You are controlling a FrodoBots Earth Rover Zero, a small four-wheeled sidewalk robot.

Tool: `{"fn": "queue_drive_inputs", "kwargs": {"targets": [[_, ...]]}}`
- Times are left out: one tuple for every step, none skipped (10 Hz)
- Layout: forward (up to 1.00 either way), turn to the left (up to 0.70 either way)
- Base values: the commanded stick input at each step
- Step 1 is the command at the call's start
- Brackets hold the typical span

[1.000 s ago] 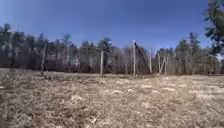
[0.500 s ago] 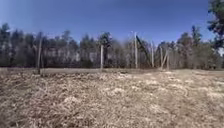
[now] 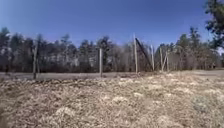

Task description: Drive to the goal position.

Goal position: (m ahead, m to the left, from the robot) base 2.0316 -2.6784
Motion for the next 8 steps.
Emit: {"fn": "queue_drive_inputs", "kwargs": {"targets": [[0.7,0.0],[0.7,0.0],[0.7,0.0],[0.7,0.0],[0.7,0.0],[0.7,0.0],[0.7,-0.35],[0.7,-0.3]]}}
